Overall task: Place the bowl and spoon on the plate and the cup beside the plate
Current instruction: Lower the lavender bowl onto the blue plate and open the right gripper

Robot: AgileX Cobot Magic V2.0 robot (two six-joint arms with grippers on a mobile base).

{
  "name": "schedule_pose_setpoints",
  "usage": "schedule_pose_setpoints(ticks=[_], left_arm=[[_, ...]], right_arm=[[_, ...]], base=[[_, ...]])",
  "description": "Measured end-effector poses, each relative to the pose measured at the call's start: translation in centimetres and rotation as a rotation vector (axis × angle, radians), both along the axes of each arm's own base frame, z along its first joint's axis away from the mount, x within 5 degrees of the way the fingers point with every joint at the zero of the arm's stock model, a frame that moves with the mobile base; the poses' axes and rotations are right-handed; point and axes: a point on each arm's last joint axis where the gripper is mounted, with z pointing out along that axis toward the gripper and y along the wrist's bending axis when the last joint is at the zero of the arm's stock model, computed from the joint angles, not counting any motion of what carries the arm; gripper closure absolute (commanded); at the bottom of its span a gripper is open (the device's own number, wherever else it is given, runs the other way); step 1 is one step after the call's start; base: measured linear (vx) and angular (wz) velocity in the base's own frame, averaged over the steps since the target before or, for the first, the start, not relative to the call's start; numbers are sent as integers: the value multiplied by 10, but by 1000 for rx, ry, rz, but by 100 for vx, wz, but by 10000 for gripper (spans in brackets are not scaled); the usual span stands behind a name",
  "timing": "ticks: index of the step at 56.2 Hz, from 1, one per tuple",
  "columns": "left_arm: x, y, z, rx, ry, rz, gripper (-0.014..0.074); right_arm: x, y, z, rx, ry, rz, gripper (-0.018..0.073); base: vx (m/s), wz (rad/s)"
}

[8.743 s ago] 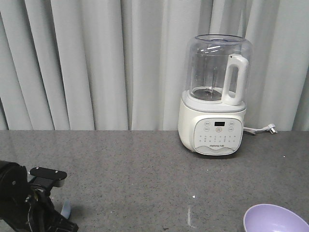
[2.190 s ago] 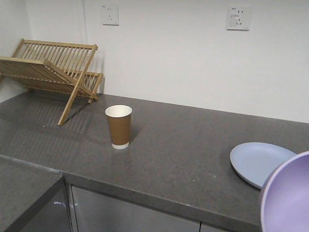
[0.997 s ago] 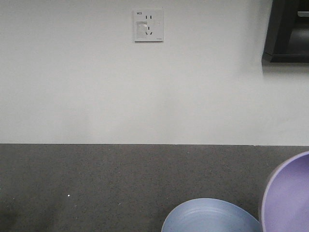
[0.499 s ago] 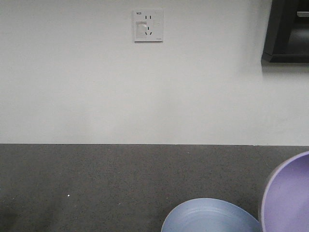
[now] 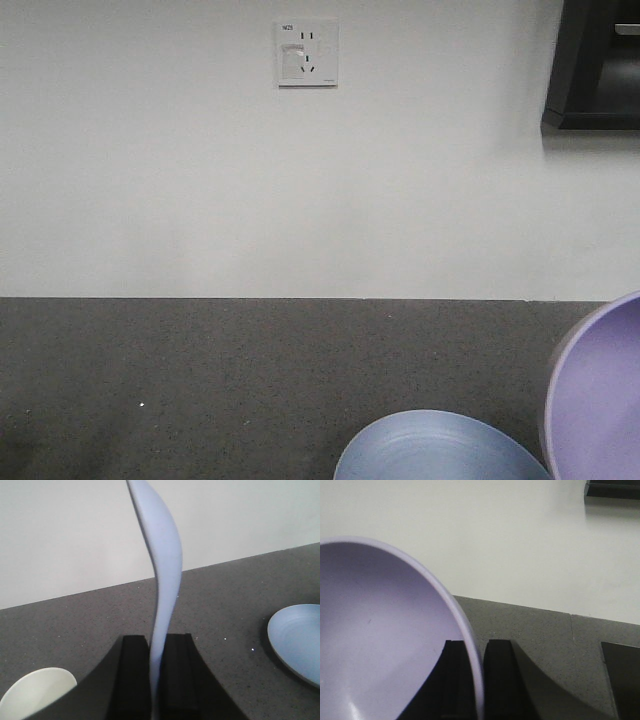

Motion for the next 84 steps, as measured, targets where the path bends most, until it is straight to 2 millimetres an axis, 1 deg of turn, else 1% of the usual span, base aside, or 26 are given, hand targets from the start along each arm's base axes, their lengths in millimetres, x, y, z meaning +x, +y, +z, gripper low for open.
schedule_pose_setpoints(ticks=[10,14,16,23,31,34,40,44,49,55,62,66,74,79,84], left_arm=[[0,-1,1,-16,-1,-6,600],[0,-2,1,-32,-1,-12,600],[-1,-2,1,-42,2,-17,600],[-1,-3,1,-57,13,-25,600],[-1,-3,0,-55,21,-26,600],[-1,-3,-1,-53,26,-26,600],[-2,-3,-2,-46,47,-28,600],[-2,-4,-4,-41,61,-30,600],[-3,-4,-5,-36,75,-31,600],[-3,-4,-6,-34,83,-32,600],[-3,-4,-6,-34,83,-32,600],[-3,-4,-6,-34,83,-32,600],[-3,-4,-6,-34,83,-32,599],[-3,-4,-6,-34,83,-32,599],[-3,-4,-6,-34,83,-32,599]], right_arm=[[3,1,0,21,13,8,568],[13,1,-3,45,63,13,568],[21,2,-5,58,104,20,568],[55,12,-14,67,294,100,568],[106,27,-28,42,530,165,568],[129,31,-38,36,614,163,568],[167,35,-58,36,724,150,568],[188,38,-74,36,789,143,568],[206,40,-95,37,865,138,568],[220,42,-120,33,947,133,568],[230,43,-140,31,1002,126,568],[233,43,-145,28,1007,124,568],[236,43,-149,24,999,120,559],[237,43,-150,22,997,120,532],[237,43,-150,11,993,129,484]], base=[[0,0],[0,0],[0,0],[0,0],[0,0],[0,0],[0,0],[0,0],[0,0],[0,0],[0,0],[0,0],[0,0],[0,0],[0,0]])
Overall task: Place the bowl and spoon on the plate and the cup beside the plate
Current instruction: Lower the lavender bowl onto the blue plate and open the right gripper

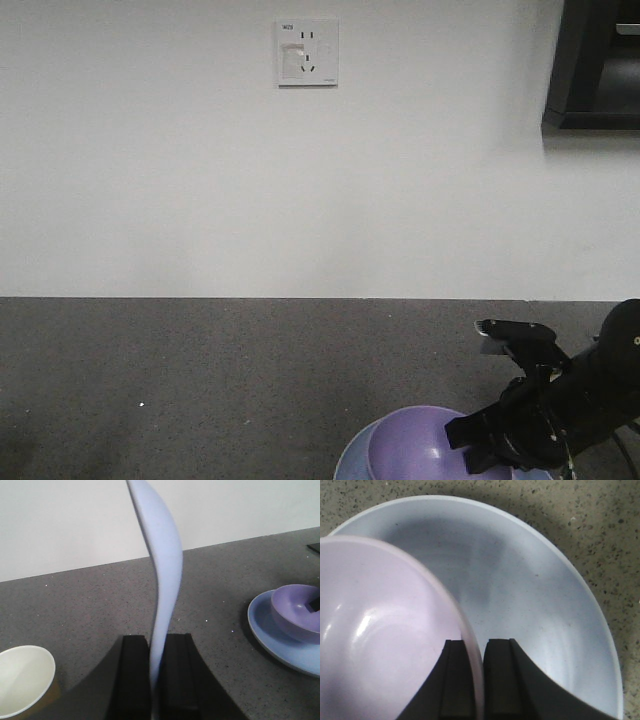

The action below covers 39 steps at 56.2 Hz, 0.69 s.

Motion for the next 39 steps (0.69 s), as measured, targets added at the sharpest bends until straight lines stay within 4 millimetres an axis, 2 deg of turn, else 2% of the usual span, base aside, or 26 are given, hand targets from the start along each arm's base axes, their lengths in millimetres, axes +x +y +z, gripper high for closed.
schedule_pose_setpoints(ticks=[25,32,39], left_arm=[[0,0,0,0,0,0,596],[0,0,0,0,0,0,596],[0,0,0,1,3,0,596]], right_arm=[[0,0,0,-7,-11,25,95],[1,0,4,-9,-24,27,57],[1,-2,23,-31,-86,43,55]], base=[[0,0],[0,0],[0,0]])
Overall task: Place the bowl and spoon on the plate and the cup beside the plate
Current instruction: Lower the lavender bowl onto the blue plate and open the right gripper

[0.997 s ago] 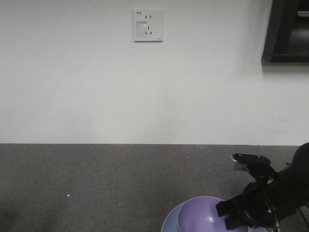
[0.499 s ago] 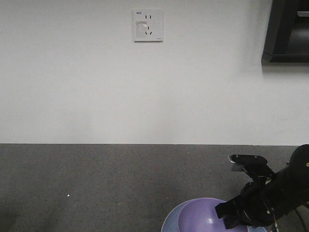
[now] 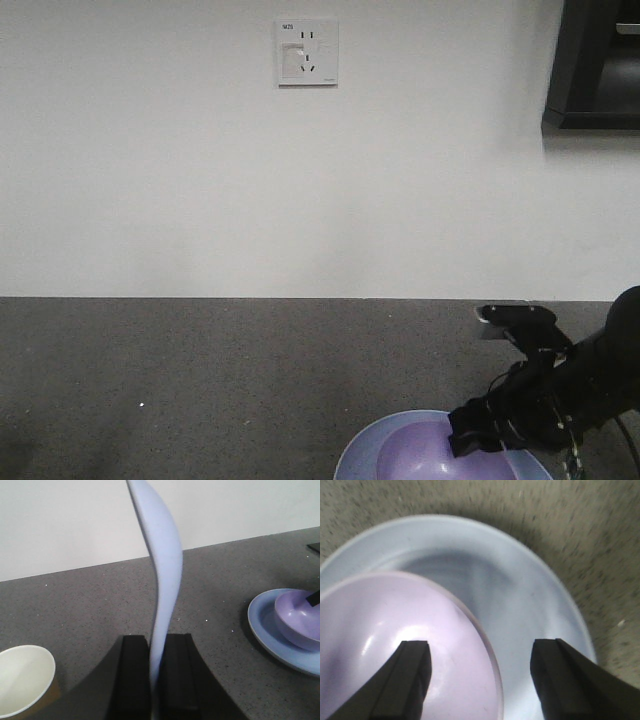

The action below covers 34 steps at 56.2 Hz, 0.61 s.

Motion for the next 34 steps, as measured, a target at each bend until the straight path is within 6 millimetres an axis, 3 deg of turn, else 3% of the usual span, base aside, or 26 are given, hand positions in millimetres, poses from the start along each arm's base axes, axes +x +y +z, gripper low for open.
schedule_pose_setpoints(ticks=[10,21,28,34], left_arm=[[-1,0,-3,11,32,-4,596],[-2,0,-5,21,60,-8,596],[4,-2,-6,53,80,-19,596],[24,-8,-2,125,128,-48,596]], right_arm=[[-17,-4,62,-19,-177,22,64],[-79,-12,130,-11,-391,31,104],[-122,-16,150,4,-485,26,196],[-158,-21,152,8,-537,26,372]], base=[[0,0],[0,0],[0,0],[0,0]])
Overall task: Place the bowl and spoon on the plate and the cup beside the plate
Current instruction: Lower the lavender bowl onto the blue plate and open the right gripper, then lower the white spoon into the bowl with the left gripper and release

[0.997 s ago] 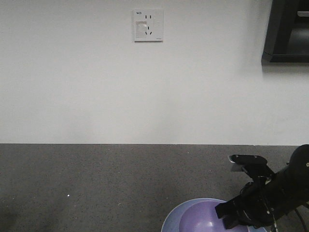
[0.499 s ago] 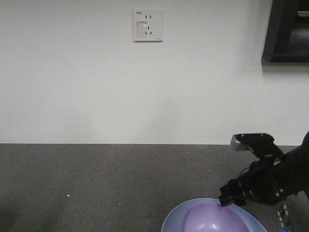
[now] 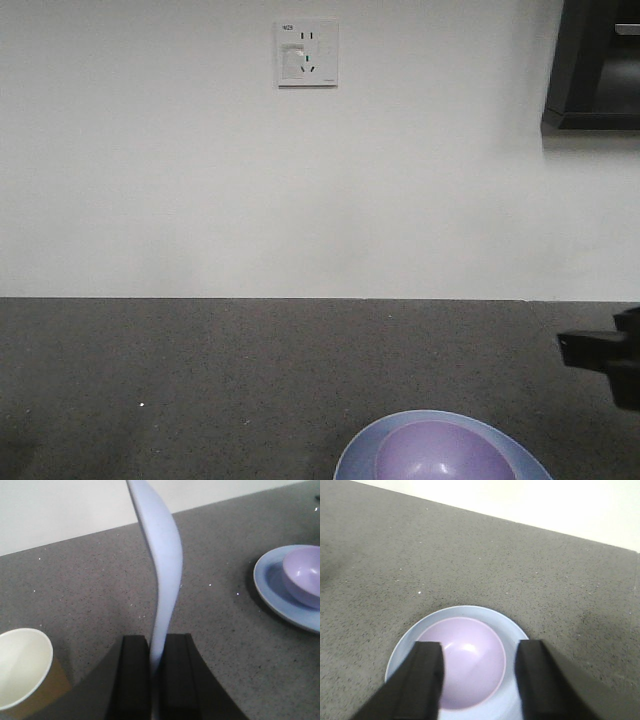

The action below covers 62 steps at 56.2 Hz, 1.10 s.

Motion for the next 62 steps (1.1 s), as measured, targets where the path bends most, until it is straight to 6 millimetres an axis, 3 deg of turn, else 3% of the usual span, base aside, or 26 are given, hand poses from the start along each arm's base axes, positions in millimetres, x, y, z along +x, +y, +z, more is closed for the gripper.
schedule_pose_setpoints(ticks=[6,17,32,51,62], left_arm=[[28,-10,11,70,57,-49,596],[85,-36,28,114,155,-202,596],[146,-86,19,72,263,-378,596],[158,-189,-32,144,426,-651,596],[170,-233,-49,158,504,-722,596]], right_arm=[[-32,-5,-11,-20,-25,-4,578],[-68,-12,-34,-45,-46,-28,571],[-76,-16,-59,-46,5,-60,571],[-74,-16,-64,-37,13,-73,571],[-74,-16,-64,-33,14,-76,571]], base=[[0,0],[0,0],[0,0],[0,0],[0,0]])
